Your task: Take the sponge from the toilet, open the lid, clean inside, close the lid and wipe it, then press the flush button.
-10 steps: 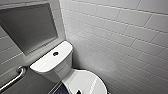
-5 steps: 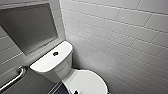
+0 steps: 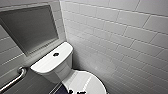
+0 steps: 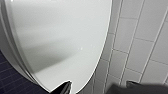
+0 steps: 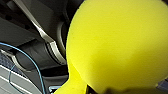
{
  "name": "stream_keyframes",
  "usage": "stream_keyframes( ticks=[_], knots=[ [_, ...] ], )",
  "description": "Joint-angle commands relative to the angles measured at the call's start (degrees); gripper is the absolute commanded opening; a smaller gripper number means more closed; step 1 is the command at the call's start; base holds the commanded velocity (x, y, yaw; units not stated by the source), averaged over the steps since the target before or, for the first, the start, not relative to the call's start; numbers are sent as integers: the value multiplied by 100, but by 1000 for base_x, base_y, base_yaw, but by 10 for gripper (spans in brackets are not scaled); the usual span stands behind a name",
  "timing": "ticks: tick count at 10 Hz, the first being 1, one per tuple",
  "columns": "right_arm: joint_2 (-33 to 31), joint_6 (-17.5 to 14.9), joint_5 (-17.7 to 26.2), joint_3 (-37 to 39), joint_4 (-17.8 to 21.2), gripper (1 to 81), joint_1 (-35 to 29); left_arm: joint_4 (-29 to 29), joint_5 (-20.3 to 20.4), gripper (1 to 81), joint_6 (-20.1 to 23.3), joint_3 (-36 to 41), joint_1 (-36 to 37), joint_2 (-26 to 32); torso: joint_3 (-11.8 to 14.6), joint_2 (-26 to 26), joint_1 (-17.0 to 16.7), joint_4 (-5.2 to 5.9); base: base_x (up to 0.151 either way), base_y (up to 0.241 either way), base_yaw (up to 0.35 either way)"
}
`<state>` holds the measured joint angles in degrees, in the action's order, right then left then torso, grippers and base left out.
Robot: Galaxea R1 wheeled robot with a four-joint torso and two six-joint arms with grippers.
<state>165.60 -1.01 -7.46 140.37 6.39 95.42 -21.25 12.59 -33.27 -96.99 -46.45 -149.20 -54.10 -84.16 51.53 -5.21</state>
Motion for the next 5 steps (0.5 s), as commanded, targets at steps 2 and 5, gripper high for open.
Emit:
stream_keyframes(
  ticks=[2, 5],
  knots=[
    [-42, -4, 509, -64, -50, 10, 150, 77, -38, 811, 5, 488, 422, 162, 42, 0, -2, 0, 0, 0, 0],
    [-33, -4, 509, -64, -32, 10, 105, 279, -521, 811, 83, 43, 62, -153, 68, 0, 0, 0, 0, 0, 0]
  ],
)
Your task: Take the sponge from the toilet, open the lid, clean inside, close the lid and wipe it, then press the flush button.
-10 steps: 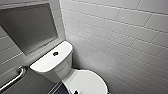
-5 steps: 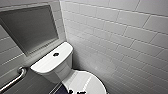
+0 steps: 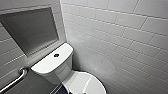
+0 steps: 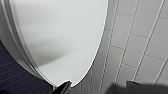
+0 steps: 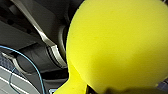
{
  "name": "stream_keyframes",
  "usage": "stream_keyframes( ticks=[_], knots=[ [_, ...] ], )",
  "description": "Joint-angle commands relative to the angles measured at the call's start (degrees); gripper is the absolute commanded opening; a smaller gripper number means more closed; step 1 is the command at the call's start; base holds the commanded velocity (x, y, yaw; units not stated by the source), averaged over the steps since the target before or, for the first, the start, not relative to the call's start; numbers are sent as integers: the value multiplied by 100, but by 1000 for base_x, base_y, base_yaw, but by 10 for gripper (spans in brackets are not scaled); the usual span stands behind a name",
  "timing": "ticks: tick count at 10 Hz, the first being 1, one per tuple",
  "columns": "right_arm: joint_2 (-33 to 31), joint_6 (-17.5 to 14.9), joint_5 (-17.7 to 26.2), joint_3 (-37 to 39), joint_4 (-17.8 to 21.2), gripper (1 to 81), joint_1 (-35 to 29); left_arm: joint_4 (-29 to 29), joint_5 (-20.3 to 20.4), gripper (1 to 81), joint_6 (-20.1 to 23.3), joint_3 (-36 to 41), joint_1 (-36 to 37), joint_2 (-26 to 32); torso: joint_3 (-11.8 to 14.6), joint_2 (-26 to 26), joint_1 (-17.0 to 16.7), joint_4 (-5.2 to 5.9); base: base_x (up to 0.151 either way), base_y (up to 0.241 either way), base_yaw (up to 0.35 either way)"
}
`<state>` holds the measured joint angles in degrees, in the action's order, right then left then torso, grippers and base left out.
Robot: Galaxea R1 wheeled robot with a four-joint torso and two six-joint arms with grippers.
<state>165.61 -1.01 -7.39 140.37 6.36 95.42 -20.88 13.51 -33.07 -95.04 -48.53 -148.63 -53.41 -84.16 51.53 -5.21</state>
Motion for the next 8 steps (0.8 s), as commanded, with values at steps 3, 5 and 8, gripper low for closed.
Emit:
stream_keyframes(
  ticks=[3, 5, 8],
  knots=[
    [1, 5, 545, -38, -4, 10, 53, 480, -884, 811, 64, -1242, 23, -834, 0, 0, 0, 0, 0, 0, 0],
    [10, 13, 554, -29, 5, 10, 27, 576, -1025, 811, 64, -1762, 49, -1222, 0, 0, 0, 0, 0, 0, 0],
    [36, 13, 554, -20, 5, 10, 17, 629, -1218, 811, 64, -2265, 190, -1600, -539, 0, 0, 0, 0, 0, 0]
  ],
)
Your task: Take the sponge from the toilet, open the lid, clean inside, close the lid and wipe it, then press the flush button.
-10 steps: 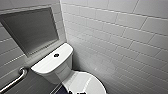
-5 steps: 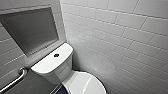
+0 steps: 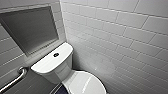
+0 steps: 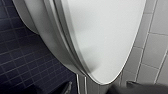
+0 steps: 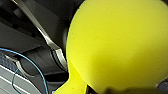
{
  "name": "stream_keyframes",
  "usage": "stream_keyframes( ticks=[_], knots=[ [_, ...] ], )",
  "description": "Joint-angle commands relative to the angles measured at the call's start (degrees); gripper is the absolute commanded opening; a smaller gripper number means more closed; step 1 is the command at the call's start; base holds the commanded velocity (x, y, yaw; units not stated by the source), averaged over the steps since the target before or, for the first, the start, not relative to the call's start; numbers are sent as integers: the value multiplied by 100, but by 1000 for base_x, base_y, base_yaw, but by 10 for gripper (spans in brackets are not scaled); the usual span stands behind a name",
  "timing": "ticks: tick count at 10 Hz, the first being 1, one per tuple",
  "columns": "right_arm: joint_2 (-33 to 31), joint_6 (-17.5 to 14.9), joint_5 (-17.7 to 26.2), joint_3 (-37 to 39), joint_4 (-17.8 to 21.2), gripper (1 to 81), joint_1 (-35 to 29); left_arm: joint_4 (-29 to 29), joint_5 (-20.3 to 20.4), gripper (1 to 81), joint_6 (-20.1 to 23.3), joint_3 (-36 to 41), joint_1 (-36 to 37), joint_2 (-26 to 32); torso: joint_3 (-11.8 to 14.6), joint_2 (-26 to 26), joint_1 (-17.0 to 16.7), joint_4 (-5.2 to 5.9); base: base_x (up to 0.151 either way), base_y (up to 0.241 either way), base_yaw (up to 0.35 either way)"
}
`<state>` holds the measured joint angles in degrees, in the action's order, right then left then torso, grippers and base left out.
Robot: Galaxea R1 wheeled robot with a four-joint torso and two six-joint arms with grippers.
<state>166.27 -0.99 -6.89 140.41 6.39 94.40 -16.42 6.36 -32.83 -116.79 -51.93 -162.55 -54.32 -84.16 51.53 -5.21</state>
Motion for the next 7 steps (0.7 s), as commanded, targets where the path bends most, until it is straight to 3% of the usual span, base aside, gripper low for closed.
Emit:
stream_keyframes(
  ticks=[1, 3, 7],
  knots=[
    [-30, 20, 504, -15, 3, 10, 110, 166, -530, 811, 31, -73, 583, -208, 24, 0, 0, 0, 0, 0, 0],
    [-21, 20, 504, 12, 3, 10, 101, 130, -522, 811, -13, -46, 749, -217, -188, 2, 2, 0, 0, 0, 0],
    [-3, 20, 504, 20, 3, 10, 127, 86, -505, 811, -39, -240, 987, -322, -231, 2, 2, 0, 0, 0, 0]
  ],
)
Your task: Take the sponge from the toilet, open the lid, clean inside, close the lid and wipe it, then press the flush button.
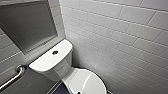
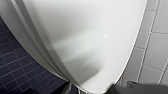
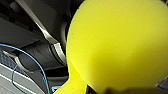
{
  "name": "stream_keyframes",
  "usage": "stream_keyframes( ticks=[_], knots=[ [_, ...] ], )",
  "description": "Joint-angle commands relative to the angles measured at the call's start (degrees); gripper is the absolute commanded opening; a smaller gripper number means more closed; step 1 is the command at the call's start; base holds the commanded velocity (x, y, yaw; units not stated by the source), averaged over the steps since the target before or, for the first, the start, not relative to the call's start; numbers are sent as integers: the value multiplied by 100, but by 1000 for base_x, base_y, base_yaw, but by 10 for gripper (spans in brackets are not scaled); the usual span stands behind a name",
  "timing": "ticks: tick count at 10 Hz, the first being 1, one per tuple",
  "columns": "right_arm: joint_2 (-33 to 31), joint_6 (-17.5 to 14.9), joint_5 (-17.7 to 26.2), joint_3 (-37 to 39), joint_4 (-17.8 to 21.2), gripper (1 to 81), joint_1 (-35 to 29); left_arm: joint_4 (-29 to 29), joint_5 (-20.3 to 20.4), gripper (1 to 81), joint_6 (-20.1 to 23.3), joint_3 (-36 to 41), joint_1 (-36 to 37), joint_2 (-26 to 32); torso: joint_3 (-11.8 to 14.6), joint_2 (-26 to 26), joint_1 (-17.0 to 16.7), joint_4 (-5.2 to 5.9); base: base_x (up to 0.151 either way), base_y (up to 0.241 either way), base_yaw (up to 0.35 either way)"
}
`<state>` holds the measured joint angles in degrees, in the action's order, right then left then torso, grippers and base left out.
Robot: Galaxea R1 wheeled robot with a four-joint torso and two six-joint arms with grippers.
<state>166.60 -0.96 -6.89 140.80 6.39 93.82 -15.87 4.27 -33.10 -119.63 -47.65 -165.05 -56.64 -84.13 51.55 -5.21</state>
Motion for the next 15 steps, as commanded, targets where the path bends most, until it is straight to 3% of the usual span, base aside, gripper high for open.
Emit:
stream_keyframes(
  ticks=[1, 6, 10, 15],
  knots=[
    [-36, 17, 504, -10, 3, 10, 195, 32, -304, 811, -30, -35, 559, -117, 0, 0, 0, 0, 0, 0, 0],
    [-1, 17, 504, 16, 3, 10, 186, 32, -383, 811, -90, -167, 559, -204, 0, 0, 0, 0, 0, 0, 0],
    [25, 17, 504, 43, 3, 10, 195, 32, -427, 811, -839, -518, 761, -354, 0, 0, 0, 0, 0, 0, 0],
    [25, 17, 504, 43, 3, 10, 195, 84, -479, 811, -865, -1019, 929, -732, 0, 0, 0, 0, 0, 0, 0]
  ],
)
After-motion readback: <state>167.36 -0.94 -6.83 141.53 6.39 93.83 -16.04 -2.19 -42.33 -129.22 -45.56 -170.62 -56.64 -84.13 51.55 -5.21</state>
